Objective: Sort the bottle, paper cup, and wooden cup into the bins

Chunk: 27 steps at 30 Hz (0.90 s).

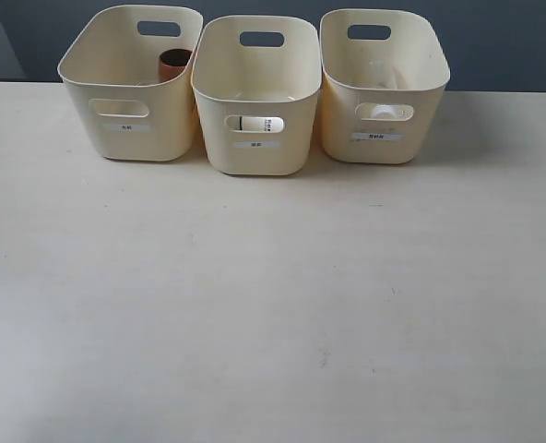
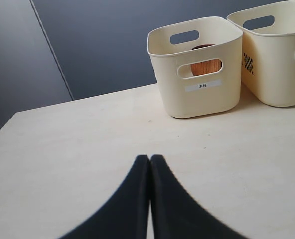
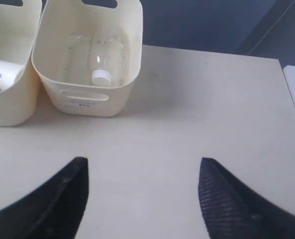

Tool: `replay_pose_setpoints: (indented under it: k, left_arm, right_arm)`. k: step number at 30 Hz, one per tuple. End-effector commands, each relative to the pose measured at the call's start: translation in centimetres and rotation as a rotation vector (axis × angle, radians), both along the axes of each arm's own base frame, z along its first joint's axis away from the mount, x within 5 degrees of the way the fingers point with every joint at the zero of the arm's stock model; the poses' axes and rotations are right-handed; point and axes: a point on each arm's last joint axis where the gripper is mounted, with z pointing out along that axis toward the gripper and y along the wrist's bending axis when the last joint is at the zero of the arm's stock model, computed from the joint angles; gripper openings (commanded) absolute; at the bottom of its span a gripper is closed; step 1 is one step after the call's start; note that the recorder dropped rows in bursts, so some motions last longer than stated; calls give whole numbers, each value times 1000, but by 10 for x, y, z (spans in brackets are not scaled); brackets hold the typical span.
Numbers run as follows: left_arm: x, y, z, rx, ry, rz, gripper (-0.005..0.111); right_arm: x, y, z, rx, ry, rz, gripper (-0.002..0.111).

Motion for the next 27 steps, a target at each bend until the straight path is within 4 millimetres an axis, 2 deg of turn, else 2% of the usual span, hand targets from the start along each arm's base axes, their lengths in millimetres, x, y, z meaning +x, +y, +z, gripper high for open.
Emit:
replay_pose_setpoints:
  k: [1, 9, 15, 21, 27]
  left_arm:
    - [0, 0, 0, -2, -9, -3, 0]
    - [0, 0, 0, -2, -9, -3, 0]
    - [0, 0, 0, -2, -9, -3, 0]
    - [0, 0, 0, -2, -9, -3, 0]
    - [0, 0, 0, -2, -9, -3, 0]
  right_arm:
    - [-32, -22, -13, 0, 16, -16, 61]
    - [-87, -48, -66, 60, 112, -20, 61]
    - [-117, -56, -92, 193, 74, 49, 61]
    - [-133, -56, -107, 324, 11, 115, 61]
    - [-131, -49, -135, 421, -11, 121, 61]
